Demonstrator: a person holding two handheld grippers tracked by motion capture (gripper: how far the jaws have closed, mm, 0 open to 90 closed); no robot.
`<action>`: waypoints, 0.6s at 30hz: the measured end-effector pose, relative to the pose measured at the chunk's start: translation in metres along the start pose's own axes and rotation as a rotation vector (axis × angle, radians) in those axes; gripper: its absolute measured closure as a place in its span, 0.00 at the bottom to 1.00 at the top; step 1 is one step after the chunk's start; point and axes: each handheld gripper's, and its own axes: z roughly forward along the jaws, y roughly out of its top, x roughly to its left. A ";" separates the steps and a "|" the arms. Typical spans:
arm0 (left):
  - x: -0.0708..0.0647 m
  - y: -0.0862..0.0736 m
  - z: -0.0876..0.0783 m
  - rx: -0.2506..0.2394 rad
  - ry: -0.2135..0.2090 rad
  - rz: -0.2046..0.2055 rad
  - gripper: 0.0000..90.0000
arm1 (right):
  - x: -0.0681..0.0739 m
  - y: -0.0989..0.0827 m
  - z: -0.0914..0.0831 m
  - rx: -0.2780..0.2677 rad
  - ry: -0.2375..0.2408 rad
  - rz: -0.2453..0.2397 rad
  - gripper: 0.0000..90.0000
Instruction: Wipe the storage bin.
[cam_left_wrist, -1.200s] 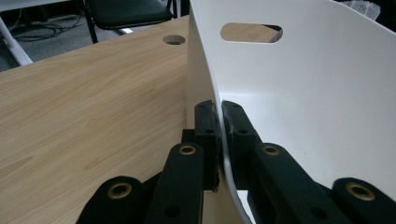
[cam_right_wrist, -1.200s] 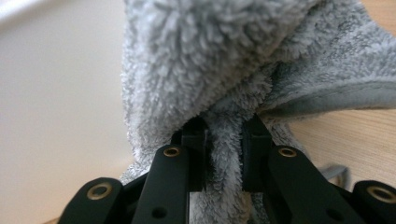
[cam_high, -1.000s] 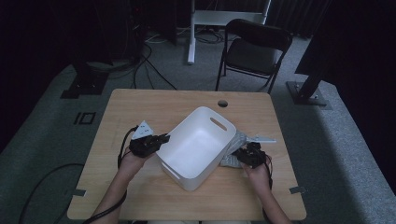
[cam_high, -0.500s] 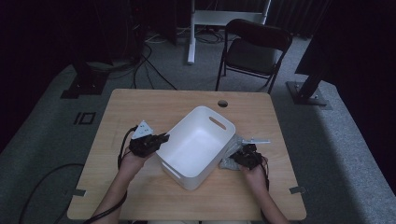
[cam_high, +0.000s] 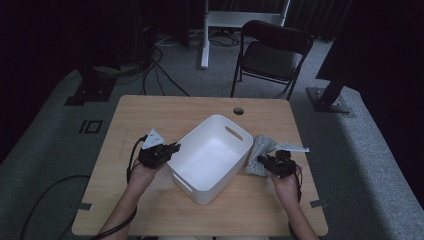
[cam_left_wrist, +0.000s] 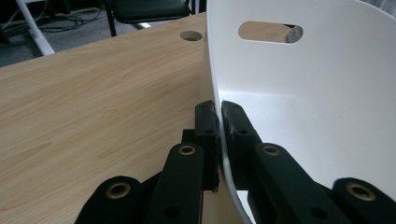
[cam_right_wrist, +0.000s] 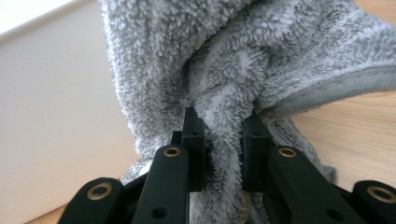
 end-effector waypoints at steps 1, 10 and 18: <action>0.000 0.000 0.000 0.000 0.014 0.001 0.95 | -0.001 0.000 -0.002 -0.004 -0.003 0.001 0.85; 0.005 -0.004 -0.007 -0.012 0.092 -0.060 0.97 | -0.013 0.000 -0.014 -0.011 -0.024 0.017 0.85; 0.008 -0.006 -0.011 -0.015 0.096 -0.078 0.94 | -0.014 0.001 -0.016 -0.019 -0.026 0.024 0.85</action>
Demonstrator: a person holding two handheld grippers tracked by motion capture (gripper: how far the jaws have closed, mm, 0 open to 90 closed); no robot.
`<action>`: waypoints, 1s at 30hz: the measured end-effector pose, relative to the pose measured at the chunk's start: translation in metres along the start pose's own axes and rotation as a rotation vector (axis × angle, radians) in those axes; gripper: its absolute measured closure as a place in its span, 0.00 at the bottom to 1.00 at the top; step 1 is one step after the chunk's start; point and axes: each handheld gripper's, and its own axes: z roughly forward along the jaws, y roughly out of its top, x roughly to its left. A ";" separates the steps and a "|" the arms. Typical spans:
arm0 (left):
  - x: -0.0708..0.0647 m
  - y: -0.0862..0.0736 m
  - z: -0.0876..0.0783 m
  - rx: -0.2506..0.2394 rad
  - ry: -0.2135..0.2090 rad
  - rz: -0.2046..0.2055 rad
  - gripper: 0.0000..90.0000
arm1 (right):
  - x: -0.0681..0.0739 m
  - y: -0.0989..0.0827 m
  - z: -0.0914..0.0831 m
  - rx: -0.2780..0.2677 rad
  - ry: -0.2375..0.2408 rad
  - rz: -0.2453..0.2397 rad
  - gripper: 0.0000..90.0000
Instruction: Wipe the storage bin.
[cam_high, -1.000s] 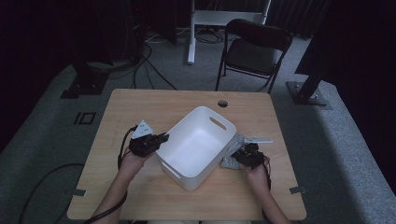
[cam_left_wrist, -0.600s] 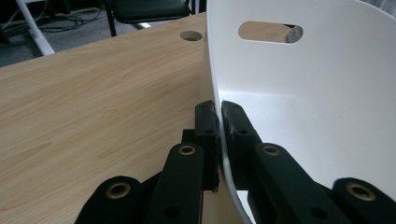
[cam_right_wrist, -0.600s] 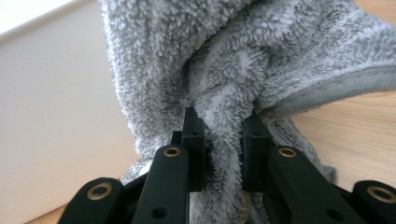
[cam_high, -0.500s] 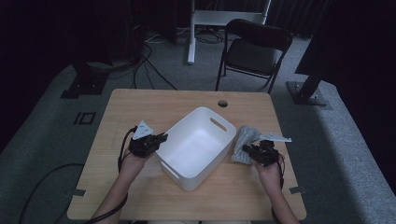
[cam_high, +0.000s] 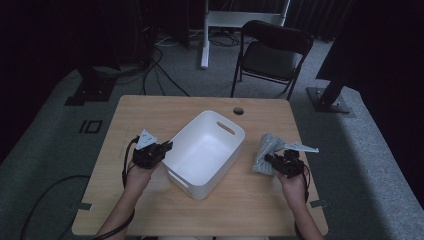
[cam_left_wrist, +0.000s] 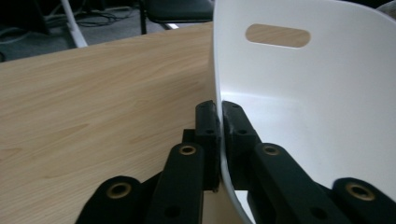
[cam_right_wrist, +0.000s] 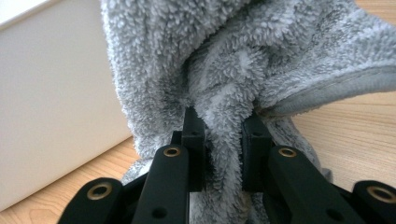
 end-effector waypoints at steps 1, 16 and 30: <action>0.000 0.000 0.000 0.000 -0.005 -0.002 0.93 | 0.000 0.000 0.000 -0.001 0.000 -0.001 0.85; -0.008 -0.004 -0.019 0.020 -0.126 -0.017 0.62 | -0.002 0.001 -0.005 -0.019 -0.013 0.006 0.85; -0.035 -0.013 -0.040 0.056 -0.196 0.014 0.53 | -0.004 0.000 -0.010 -0.018 -0.020 0.005 0.84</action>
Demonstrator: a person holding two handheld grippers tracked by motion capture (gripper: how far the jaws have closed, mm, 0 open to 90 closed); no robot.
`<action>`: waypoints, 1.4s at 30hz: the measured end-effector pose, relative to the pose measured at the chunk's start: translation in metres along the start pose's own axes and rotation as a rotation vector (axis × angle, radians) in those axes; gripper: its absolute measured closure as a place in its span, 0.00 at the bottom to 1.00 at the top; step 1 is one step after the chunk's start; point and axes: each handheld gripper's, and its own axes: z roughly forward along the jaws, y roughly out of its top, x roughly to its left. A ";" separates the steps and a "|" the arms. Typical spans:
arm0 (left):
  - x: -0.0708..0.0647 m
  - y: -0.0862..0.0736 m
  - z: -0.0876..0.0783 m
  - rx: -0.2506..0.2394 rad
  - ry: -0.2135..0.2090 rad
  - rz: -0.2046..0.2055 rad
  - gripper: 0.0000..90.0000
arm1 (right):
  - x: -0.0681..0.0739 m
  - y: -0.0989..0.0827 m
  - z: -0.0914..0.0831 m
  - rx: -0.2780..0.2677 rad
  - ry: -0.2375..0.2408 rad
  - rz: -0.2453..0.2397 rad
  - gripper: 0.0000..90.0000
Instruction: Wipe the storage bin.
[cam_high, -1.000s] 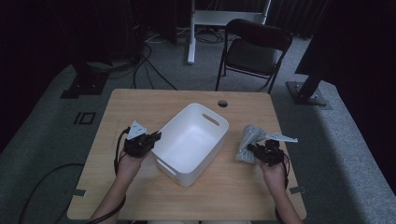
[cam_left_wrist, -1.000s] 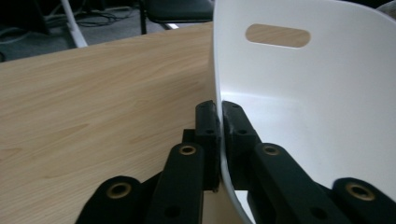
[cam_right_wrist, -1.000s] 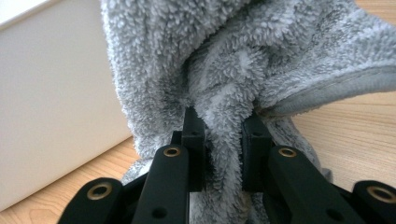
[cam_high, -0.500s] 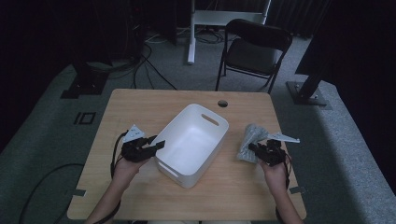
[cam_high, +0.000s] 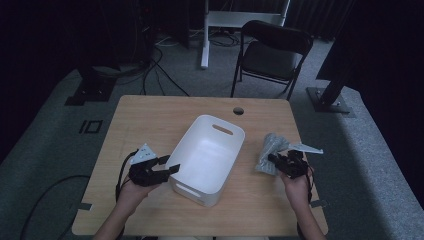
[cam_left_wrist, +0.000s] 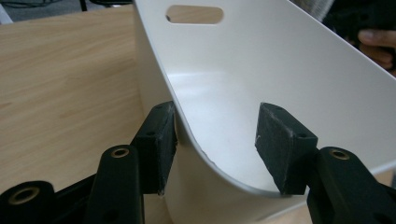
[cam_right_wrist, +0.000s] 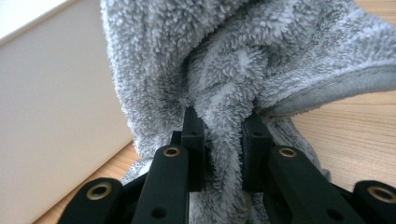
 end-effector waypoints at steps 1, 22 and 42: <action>-0.003 -0.001 -0.001 0.005 -0.006 0.002 0.53 | 0.000 0.000 0.000 0.000 -0.001 0.001 0.84; 0.015 0.026 0.000 -0.111 -0.120 0.078 0.49 | 0.001 -0.004 -0.004 0.006 0.012 -0.007 0.84; 0.068 0.079 0.070 -0.153 -0.138 0.122 0.52 | -0.001 -0.011 -0.005 0.009 0.025 -0.005 0.84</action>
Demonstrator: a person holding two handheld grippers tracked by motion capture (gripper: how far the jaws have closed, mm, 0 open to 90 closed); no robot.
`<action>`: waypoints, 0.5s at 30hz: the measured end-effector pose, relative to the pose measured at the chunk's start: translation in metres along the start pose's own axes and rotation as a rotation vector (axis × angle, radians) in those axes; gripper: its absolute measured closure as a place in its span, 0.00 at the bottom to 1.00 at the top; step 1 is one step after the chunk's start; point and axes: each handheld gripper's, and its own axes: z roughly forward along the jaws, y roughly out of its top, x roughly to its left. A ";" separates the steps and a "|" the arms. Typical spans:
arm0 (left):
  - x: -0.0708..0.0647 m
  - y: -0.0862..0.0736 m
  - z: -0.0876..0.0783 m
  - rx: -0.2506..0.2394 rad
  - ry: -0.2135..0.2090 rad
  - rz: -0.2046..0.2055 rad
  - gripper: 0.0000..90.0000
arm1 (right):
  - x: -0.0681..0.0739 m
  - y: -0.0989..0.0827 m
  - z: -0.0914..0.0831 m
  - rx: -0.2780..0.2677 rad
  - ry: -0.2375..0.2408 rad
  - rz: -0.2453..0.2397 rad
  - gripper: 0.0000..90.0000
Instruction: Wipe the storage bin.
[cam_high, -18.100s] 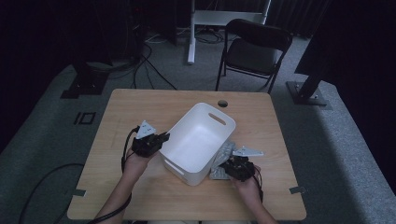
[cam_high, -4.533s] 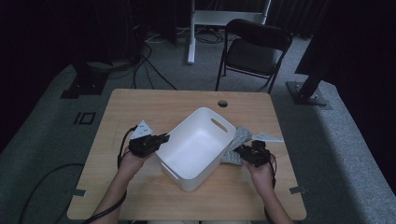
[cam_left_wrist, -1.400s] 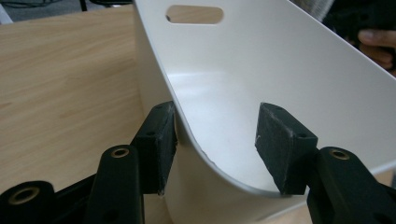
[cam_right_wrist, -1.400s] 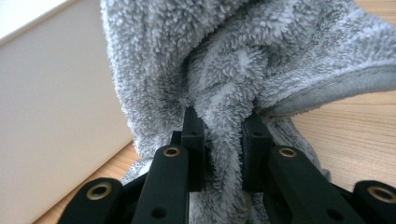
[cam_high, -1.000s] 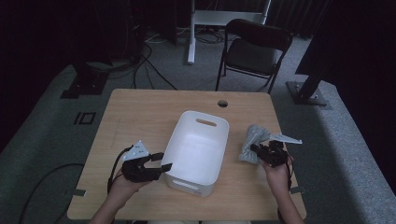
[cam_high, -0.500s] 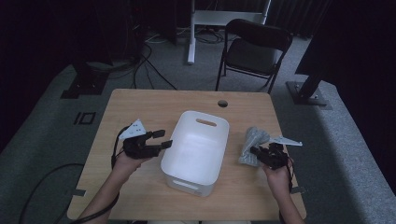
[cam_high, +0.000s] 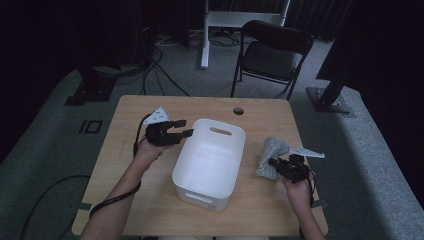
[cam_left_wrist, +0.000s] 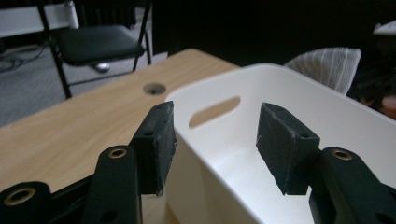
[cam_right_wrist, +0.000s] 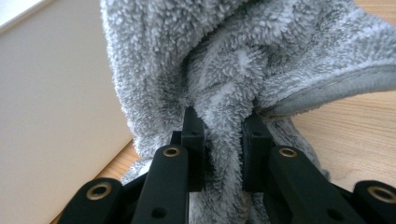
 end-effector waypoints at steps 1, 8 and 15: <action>0.003 0.001 0.003 -0.008 -0.003 -0.004 0.52 | 0.000 0.000 0.001 0.001 0.001 -0.001 0.84; 0.024 0.006 0.023 -0.020 0.000 0.013 0.52 | 0.001 -0.001 0.003 0.013 0.002 -0.007 0.84; 0.036 0.011 0.049 0.078 -0.001 0.050 0.52 | -0.002 -0.003 0.002 0.013 0.000 -0.001 0.84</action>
